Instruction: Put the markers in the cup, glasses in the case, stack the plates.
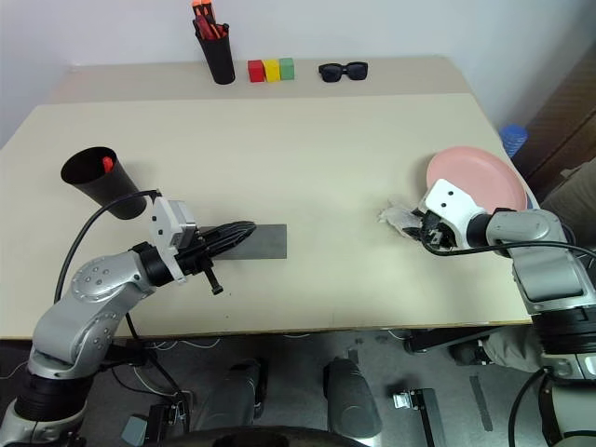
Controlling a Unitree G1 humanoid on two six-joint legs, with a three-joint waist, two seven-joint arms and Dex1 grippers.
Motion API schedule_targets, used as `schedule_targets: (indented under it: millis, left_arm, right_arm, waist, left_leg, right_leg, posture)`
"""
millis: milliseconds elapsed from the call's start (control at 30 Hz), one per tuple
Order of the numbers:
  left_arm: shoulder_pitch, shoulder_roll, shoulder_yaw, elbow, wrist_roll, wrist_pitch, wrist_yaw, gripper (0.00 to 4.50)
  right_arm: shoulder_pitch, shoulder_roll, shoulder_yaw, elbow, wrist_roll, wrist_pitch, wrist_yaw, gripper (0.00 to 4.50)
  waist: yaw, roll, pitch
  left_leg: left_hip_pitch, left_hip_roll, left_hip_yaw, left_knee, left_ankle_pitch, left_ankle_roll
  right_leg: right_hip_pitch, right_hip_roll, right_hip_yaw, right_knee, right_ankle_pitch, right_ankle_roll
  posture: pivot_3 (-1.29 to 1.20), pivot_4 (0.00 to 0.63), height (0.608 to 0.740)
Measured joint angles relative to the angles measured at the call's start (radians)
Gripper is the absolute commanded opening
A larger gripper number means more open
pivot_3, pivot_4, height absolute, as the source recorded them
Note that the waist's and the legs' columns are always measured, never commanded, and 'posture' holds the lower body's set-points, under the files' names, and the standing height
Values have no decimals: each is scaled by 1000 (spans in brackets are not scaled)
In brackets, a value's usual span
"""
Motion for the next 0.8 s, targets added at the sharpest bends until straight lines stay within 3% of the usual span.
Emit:
schedule_targets:
  millis: [33, 433, 600, 700, 800]
  left_arm:
    - [0, 0, 0, 0, 0, 0, 0, 0]
    - [-2, -15, -18, 5, 3, -17, -2, 0]
    - [-4, -15, -22, 29, 5, -23, -4, 0]
    - [-9, -20, -24, 40, 9, -24, -1, 0]
    - [-18, -23, -22, 44, 16, -36, 15, 0]
  right_arm:
    - [0, 0, 0, 0, 0, 0, -1, 54]
    - [-99, -60, -115, 4, 21, -4, -39, 54]
    - [-123, -119, -140, 137, -39, -64, -100, 54]
    - [-123, -122, -126, 223, -88, -108, -134, 853]
    - [-123, -121, -104, 269, -112, -134, -139, 2340]
  waist:
    - [0, 0, 0]
    - [1, 0, 0]
    - [4, 0, 0]
    - [1, 0, 0]
    - [-5, 0, 0]
  left_leg:
    - [0, 0, 0, 0, 0, 0]
    - [0, 0, 0, 0, 0, 0]
    - [0, 0, 0, 0, 0, 0]
    - [0, 0, 1, 0, 0, 0]
    - [0, 0, 1, 0, 0, 0]
  right_leg:
    - [0, 0, 0, 0, 0, 0]
    - [0, 0, 0, 0, 0, 0]
    - [0, 0, 0, -1, 0, 0]
    - [0, 0, 0, -1, 0, 0]
    - [0, 0, 0, 0, 0, 0]
  posture:
    - [0, 150, 740]
    - [0, 150, 740]
    - [0, 150, 740]
    - [0, 150, 740]
    - [0, 150, 740]
